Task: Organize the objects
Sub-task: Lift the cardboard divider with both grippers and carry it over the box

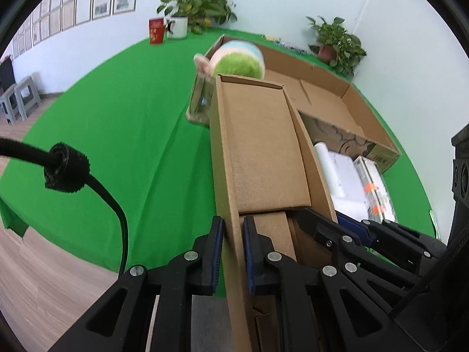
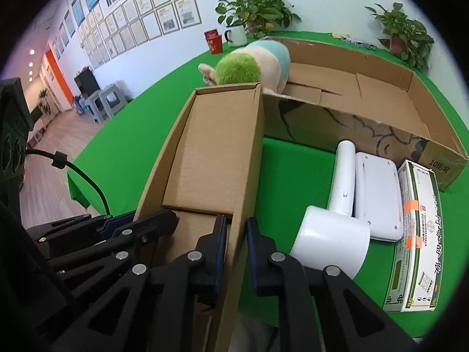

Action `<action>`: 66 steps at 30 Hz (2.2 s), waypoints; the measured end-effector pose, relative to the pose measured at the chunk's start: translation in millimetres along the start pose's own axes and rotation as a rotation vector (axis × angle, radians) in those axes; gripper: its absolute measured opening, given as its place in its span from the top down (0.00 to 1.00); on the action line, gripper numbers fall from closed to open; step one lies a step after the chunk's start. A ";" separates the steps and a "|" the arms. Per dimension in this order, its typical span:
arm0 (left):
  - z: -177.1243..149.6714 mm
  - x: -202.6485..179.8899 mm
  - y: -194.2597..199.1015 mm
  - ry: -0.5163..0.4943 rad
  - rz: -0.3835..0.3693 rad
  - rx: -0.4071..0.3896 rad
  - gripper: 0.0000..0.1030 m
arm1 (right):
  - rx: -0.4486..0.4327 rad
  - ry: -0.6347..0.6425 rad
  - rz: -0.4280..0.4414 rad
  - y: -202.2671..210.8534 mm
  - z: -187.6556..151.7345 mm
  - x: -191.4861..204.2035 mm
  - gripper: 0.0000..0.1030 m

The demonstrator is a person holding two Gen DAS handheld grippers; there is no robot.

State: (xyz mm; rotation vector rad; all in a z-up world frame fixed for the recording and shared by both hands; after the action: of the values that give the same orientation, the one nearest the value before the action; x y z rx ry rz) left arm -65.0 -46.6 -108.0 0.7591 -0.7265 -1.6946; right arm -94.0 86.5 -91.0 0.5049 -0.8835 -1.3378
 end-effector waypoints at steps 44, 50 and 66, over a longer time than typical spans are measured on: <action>271.9 -112.1 8.3 -0.311 -0.083 -0.283 0.90 | -0.387 -0.067 -0.120 45.7 171.8 -70.6 0.87; 316.2 -102.5 -18.0 -0.299 -0.073 -0.281 0.90 | -0.387 -0.065 -0.095 31.8 204.9 -76.3 0.87; 344.2 -64.4 -171.1 -0.314 -0.029 -0.006 0.90 | -0.152 -0.135 -0.062 -75.2 217.6 -104.4 0.87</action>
State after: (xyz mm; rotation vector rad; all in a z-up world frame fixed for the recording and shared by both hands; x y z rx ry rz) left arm -422.3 84.9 -24.7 0.5053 -0.9280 -1.8634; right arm -310.7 208.6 -46.2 0.3288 -0.8742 -1.4964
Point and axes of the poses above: each gripper's, at about its wrist camera, not at the fingertips, and y roughly against the way its jaws point, x to its left, z to its top, the point moved 6 cm from there along -y, roughly the way its jaws point, and after that the axes turned 9 degrees about -y, right-handed, at the moved point
